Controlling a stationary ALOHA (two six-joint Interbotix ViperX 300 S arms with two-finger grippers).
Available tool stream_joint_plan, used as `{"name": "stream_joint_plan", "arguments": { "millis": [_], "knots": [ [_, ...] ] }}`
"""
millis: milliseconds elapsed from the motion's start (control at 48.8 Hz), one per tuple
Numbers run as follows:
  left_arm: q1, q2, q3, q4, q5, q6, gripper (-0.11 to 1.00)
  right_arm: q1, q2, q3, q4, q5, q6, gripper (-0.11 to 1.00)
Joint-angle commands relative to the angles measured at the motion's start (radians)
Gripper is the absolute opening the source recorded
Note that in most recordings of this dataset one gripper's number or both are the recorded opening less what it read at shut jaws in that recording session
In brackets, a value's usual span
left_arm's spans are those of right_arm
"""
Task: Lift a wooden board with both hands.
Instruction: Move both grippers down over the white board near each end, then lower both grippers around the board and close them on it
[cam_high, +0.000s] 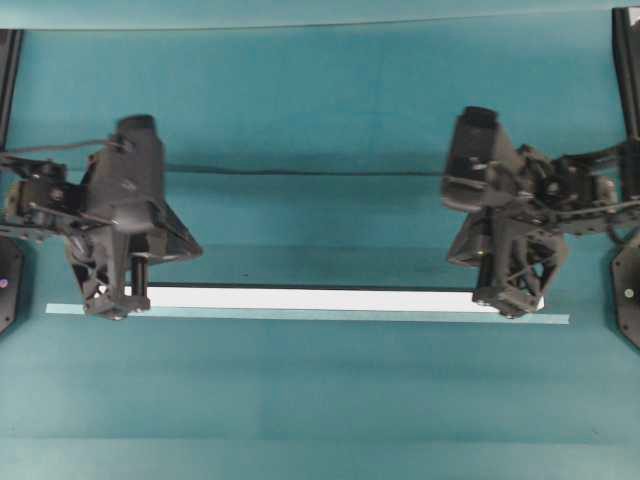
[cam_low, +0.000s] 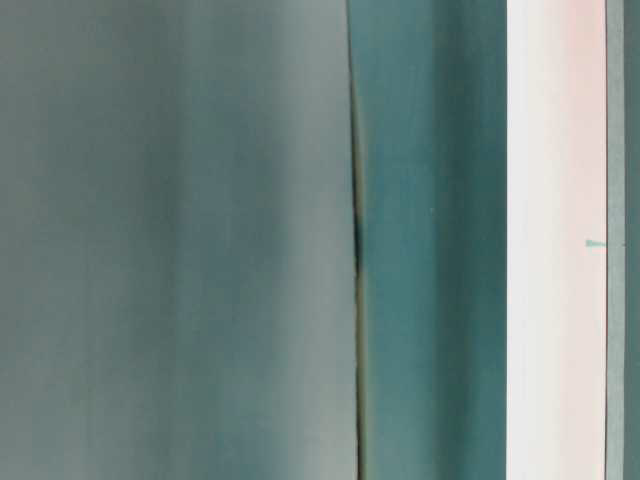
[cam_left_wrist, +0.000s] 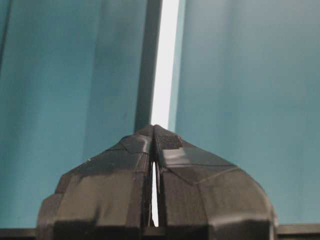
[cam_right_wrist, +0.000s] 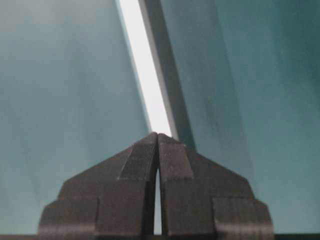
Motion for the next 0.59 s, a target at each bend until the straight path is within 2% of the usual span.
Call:
{"name": "stream_joint_plan", "arguments": {
  "millis": [0, 205, 410, 574],
  "knots": [
    [-0.003, 0.023, -0.04, 0.003, 0.028, 0.021, -0.02, 0.003, 0.043, -0.041, -0.012, 0.034, -0.021, 0.0],
    [-0.005, 0.086, -0.074, 0.005, 0.058, 0.055, -0.02, 0.011, 0.118, -0.083, -0.014, 0.08, -0.083, 0.0],
    [-0.009, 0.107, -0.091, 0.005, 0.058, 0.054, -0.02, 0.031, 0.163, -0.107, -0.012, 0.089, -0.138, 0.01],
    [-0.011, 0.106, -0.089, 0.005, 0.06, 0.046, -0.01, 0.031, 0.178, -0.112, -0.009, 0.087, -0.155, 0.11]
  ]
}}
